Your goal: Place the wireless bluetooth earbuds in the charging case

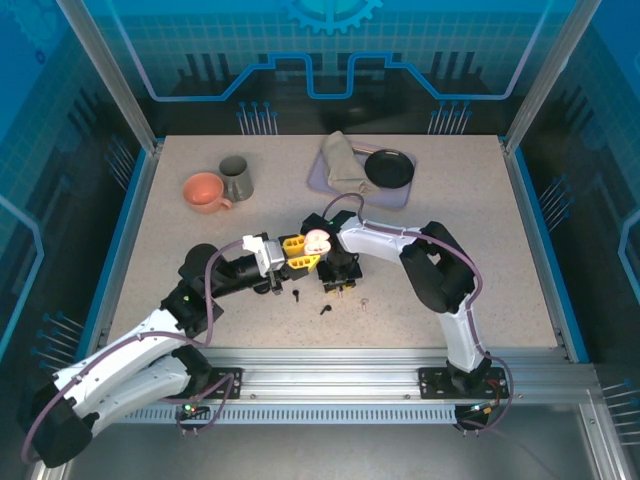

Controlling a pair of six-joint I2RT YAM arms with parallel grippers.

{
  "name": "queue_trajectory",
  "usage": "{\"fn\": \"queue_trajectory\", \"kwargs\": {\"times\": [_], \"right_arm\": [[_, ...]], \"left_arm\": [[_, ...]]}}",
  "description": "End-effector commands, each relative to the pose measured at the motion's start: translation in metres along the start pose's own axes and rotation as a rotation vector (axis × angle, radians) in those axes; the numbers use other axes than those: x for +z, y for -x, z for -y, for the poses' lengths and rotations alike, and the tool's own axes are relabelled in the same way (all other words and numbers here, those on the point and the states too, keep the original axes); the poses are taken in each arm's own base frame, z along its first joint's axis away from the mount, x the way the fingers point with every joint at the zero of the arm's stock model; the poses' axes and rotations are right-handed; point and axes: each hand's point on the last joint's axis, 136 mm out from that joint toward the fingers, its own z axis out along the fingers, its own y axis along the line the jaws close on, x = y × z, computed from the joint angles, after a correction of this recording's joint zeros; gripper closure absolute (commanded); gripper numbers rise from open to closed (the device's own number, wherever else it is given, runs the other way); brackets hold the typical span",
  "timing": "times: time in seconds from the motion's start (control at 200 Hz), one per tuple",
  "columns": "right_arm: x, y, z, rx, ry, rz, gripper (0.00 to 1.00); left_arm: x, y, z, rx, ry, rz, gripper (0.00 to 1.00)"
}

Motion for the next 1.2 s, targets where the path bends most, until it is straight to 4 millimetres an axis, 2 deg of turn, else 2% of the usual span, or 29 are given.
{"fn": "queue_trajectory", "kwargs": {"times": [0.0, 0.295, 0.76, 0.885, 0.995, 1.196], "right_arm": [[0.013, -0.008, -0.002, -0.019, -0.029, -0.045, 0.71], [-0.002, -0.002, 0.000, -0.013, 0.004, 0.012, 0.75], [-0.031, 0.004, 0.024, 0.022, 0.081, 0.140, 0.75], [-0.055, 0.007, 0.035, 0.033, 0.109, 0.235, 0.75], [-0.083, 0.007, 0.049, 0.046, 0.144, 0.347, 0.76], [-0.156, 0.007, 0.073, 0.056, 0.278, 0.610, 0.76]], "left_arm": [[-0.002, 0.005, 0.000, 0.029, 0.013, 0.017, 1.00], [-0.002, 0.005, -0.001, 0.027, 0.013, 0.013, 1.00], [0.002, 0.000, -0.005, -0.020, 0.030, -0.001, 1.00], [0.005, -0.001, -0.009, -0.057, 0.043, 0.005, 1.00], [0.010, -0.001, -0.013, -0.099, 0.051, 0.004, 1.00], [0.019, -0.004, -0.023, -0.171, 0.084, -0.001, 1.00]]}}
